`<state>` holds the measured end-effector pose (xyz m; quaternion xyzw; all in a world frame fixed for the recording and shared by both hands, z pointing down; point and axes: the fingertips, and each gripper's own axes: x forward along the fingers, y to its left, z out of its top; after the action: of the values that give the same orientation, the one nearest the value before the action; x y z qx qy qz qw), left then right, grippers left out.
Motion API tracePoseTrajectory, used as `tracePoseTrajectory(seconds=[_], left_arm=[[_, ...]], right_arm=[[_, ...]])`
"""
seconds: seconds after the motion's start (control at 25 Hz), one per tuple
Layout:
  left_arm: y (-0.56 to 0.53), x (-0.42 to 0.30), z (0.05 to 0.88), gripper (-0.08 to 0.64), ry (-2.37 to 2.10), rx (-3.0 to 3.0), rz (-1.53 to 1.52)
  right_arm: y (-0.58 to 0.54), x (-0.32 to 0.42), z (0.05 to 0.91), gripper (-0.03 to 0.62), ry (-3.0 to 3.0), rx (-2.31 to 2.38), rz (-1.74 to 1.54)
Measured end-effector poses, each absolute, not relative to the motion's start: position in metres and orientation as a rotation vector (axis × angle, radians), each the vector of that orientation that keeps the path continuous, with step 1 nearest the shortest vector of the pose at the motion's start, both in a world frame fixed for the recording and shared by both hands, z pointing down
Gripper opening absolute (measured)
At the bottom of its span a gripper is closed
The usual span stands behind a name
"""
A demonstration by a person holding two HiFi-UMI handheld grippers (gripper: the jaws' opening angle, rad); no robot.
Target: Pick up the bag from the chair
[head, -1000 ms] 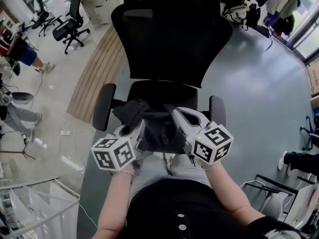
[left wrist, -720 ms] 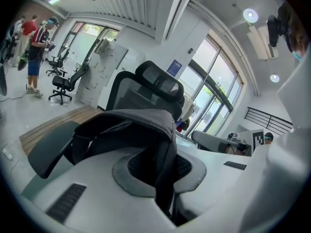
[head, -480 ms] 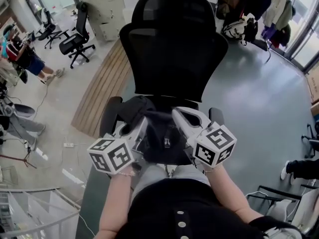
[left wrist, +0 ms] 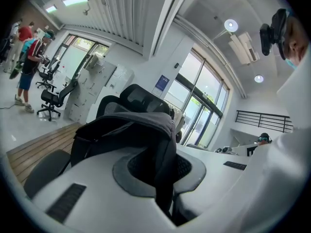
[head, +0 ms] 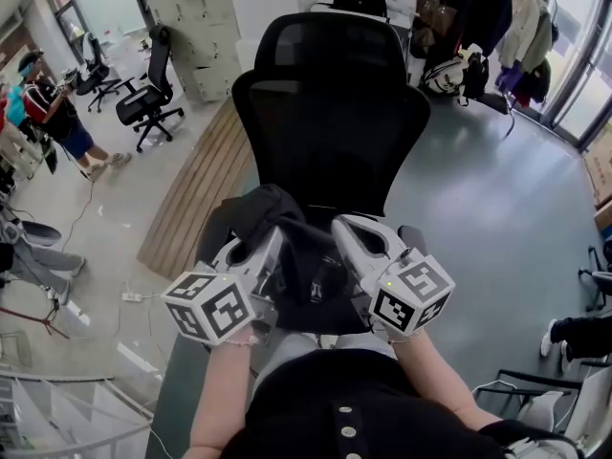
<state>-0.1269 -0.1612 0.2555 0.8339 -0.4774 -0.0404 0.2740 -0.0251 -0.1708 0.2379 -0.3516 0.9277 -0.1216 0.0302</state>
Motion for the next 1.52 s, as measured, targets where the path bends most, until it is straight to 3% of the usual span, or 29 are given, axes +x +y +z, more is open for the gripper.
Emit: tracePoseTrajectory(seconds=[1.52], left_arm=[[-0.163,-0.116,0.259,0.046,-1.253,2.242,-0.168]], right_arm=[[-0.162,-0.025,0.266,-0.003,2.973,-1.084,-0.402]])
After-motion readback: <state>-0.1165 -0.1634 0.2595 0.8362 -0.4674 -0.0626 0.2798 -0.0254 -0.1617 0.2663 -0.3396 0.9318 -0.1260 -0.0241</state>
